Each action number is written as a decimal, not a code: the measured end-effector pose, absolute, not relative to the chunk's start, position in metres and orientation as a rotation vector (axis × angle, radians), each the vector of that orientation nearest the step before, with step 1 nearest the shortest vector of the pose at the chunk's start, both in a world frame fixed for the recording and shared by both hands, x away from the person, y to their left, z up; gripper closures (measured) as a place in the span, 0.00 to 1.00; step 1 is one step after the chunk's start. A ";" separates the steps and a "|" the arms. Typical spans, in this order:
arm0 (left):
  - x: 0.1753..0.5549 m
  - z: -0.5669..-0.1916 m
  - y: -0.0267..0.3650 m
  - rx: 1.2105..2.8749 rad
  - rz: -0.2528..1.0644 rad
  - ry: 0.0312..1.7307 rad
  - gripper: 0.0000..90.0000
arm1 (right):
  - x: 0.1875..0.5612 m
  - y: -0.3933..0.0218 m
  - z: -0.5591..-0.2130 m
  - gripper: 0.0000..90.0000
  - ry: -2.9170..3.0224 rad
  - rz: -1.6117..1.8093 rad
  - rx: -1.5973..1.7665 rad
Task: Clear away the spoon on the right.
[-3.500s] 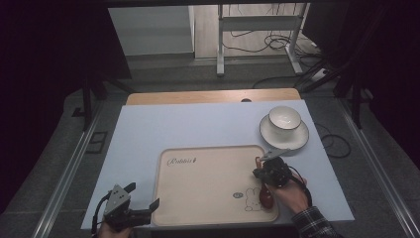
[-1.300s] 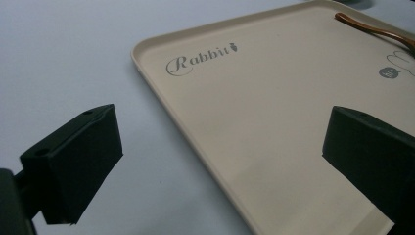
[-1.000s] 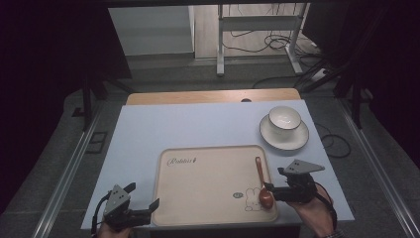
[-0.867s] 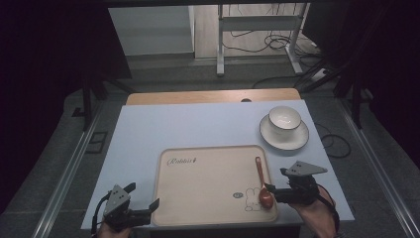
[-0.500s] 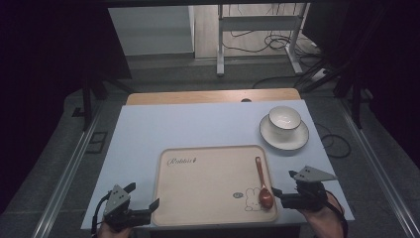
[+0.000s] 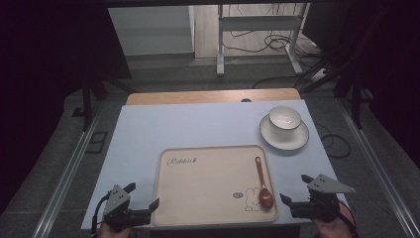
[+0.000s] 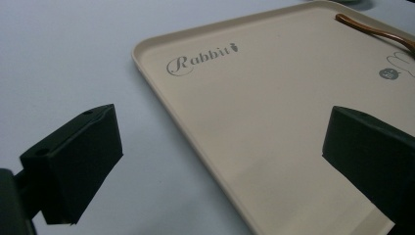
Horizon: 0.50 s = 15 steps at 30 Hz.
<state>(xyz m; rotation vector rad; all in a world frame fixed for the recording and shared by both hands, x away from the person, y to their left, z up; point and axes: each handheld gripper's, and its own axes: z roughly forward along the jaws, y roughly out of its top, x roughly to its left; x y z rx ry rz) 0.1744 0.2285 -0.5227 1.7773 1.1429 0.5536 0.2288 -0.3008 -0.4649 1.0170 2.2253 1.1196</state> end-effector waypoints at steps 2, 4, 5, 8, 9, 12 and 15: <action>0.174 -0.523 0.229 1.777 0.554 1.143 0.01 | 0.226 -0.304 -0.466 0.04 2.208 1.135 1.015; 0.174 -0.523 0.229 1.777 0.553 1.143 0.01 | 0.224 -0.307 -0.468 0.03 2.201 1.135 1.009; 0.174 -0.523 0.229 1.777 0.553 1.142 0.01 | 0.223 -0.309 -0.470 0.03 2.200 1.129 1.011; 0.174 -0.523 0.229 1.776 0.554 1.142 0.01 | 0.221 -0.314 -0.475 0.02 2.209 1.135 1.029; 0.174 -0.523 0.229 1.776 0.554 1.142 0.01 | 0.220 -0.316 -0.477 0.02 2.213 1.136 1.036; 0.174 -0.523 0.229 1.776 0.554 1.141 0.01 | 0.220 -0.321 -0.483 0.01 2.239 1.148 1.069; 0.174 -0.523 0.228 1.778 0.554 1.140 0.01 | 0.221 -0.324 -0.485 0.01 2.254 1.160 1.084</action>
